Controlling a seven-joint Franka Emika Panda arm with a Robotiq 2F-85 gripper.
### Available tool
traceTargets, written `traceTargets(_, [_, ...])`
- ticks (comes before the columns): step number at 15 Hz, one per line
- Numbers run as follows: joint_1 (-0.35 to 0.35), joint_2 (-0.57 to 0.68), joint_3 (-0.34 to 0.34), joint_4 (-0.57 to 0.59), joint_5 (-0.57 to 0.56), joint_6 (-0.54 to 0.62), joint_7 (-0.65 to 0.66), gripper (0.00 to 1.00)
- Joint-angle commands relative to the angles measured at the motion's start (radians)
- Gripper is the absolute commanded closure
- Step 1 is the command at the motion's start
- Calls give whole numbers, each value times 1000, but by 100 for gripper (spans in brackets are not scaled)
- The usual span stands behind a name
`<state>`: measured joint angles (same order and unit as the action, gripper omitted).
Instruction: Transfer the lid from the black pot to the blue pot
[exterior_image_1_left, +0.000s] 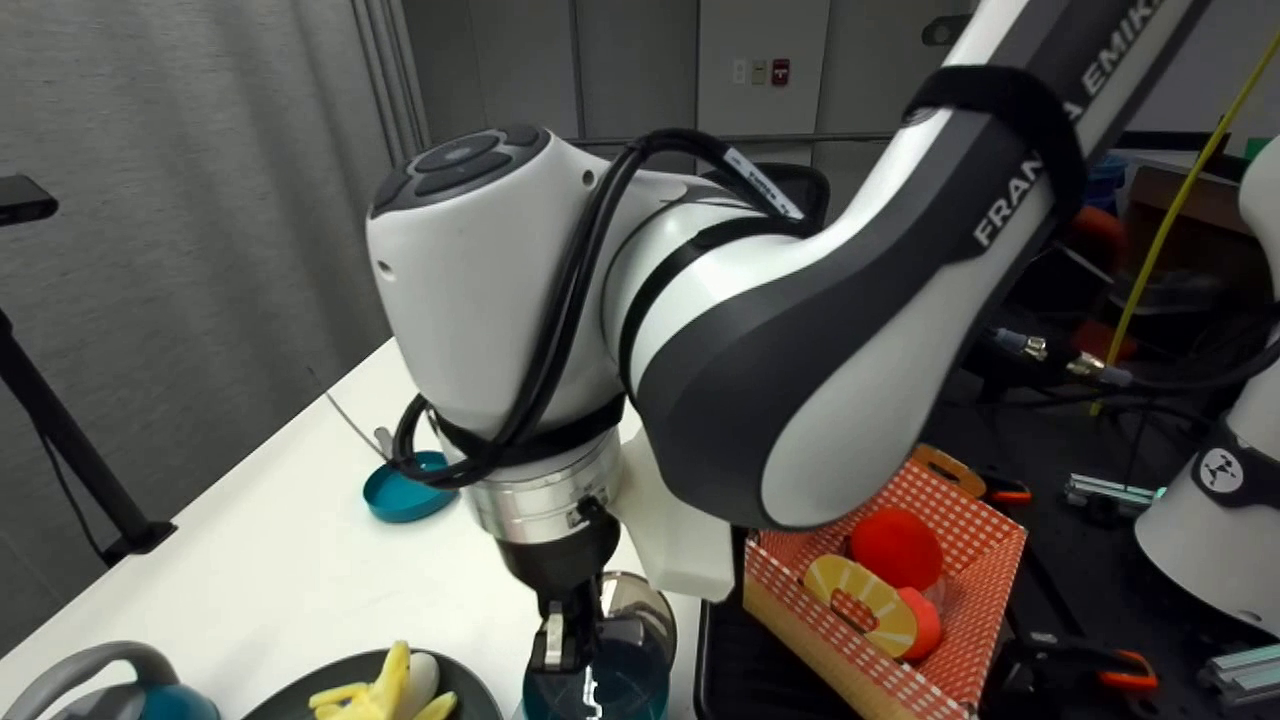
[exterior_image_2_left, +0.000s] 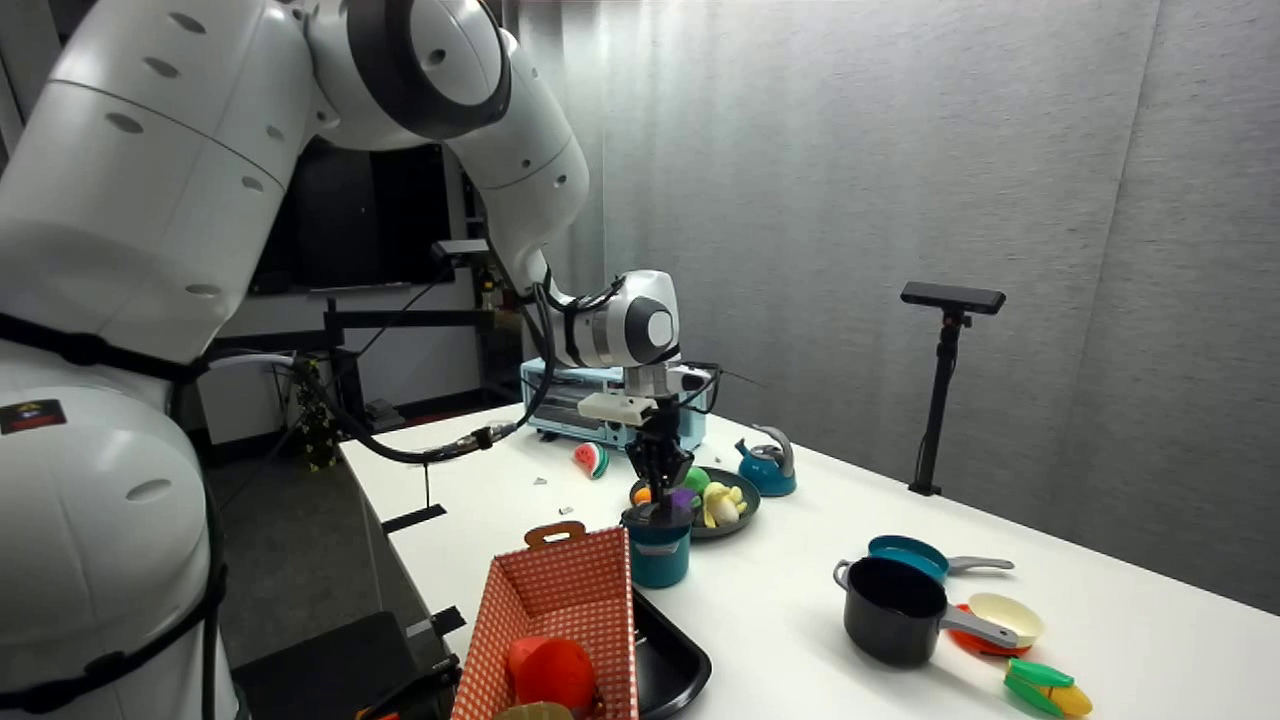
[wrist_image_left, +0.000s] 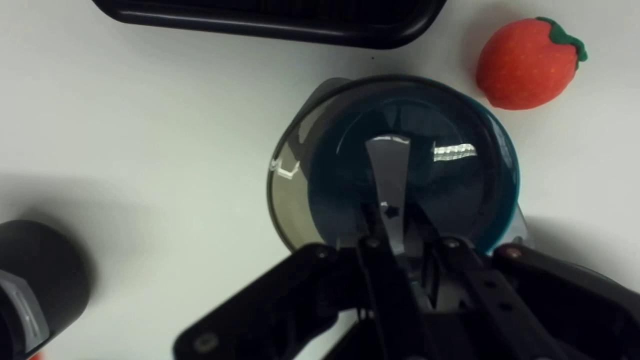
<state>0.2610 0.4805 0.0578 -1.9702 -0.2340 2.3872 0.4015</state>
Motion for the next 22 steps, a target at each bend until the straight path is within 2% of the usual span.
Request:
traceTargets(1, [31, -2, -19, -23, -19, 38, 11, 96])
traceTargets(16, [30, 45, -27, 72, -2, 23, -7, 96])
traceTargets(17, [30, 50, -27, 80, -4, 17, -14, 59])
traceTargets(18, [30, 54, -27, 86, -2, 17, -13, 56])
traceTargets(22, [29, 67, -29, 102, 2, 14, -18, 28])
